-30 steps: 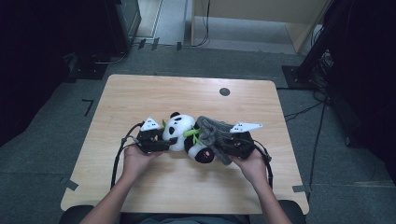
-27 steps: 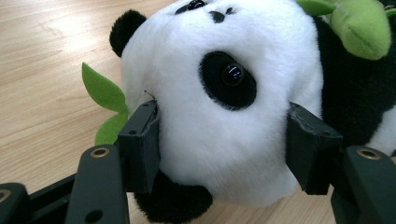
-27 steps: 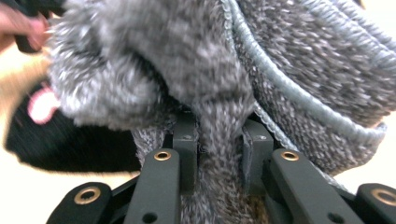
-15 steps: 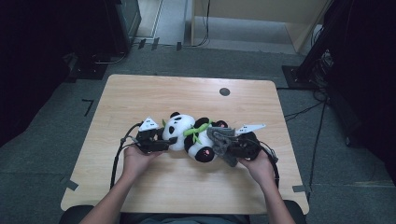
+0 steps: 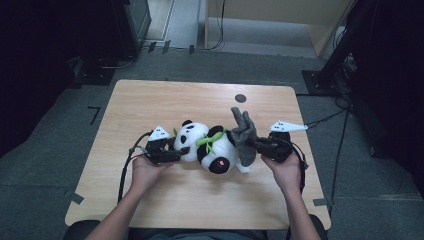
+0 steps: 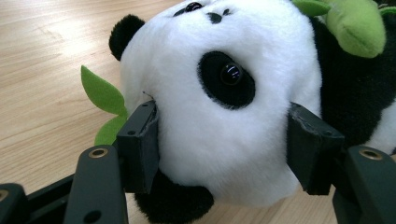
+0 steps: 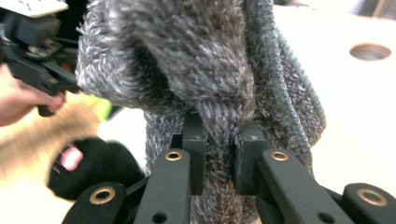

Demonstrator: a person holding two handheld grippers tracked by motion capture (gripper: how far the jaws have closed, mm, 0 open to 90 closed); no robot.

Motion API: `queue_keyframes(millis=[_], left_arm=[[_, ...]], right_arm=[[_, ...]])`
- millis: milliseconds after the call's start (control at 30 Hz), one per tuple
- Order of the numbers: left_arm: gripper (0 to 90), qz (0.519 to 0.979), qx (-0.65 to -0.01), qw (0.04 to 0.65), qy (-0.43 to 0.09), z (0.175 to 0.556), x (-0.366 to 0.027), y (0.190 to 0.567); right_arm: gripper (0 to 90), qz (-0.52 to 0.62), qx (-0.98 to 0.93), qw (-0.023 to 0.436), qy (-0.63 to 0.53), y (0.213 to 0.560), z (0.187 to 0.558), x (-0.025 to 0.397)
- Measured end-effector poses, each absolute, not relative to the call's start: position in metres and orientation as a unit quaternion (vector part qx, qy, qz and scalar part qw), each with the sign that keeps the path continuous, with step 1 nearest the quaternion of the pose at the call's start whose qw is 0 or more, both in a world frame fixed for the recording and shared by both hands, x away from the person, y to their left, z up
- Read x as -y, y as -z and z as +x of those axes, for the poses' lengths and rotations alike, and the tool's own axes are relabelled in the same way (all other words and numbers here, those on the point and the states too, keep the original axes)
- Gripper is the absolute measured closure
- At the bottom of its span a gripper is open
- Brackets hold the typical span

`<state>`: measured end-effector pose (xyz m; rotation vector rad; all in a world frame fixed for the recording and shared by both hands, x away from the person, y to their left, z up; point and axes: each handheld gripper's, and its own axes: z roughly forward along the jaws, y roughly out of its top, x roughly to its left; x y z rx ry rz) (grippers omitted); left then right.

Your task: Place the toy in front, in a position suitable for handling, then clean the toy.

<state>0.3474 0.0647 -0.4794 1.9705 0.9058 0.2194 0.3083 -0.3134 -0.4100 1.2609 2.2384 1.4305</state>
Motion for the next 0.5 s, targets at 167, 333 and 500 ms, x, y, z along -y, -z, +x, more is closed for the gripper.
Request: queue_keyframes(millis=[167, 333, 500], left_arm=[[35.2, 0.801, -0.368, 0.463, -0.092, 0.346, -0.064, 0.480], [35.1, 0.799, -0.370, 0.466, -0.090, 0.347, -0.065, 0.480], [34.9, 0.798, -0.368, 0.469, -0.091, 0.347, -0.065, 0.480]], right_arm=[[79.9, 0.398, -0.779, 0.094, -0.475, 0.398, 0.317, 0.289], [79.2, 0.370, -0.808, 0.086, -0.450, 0.384, 0.338, 0.252], [79.1, 0.355, -0.828, 0.081, -0.427, 0.380, 0.357, 0.229]])
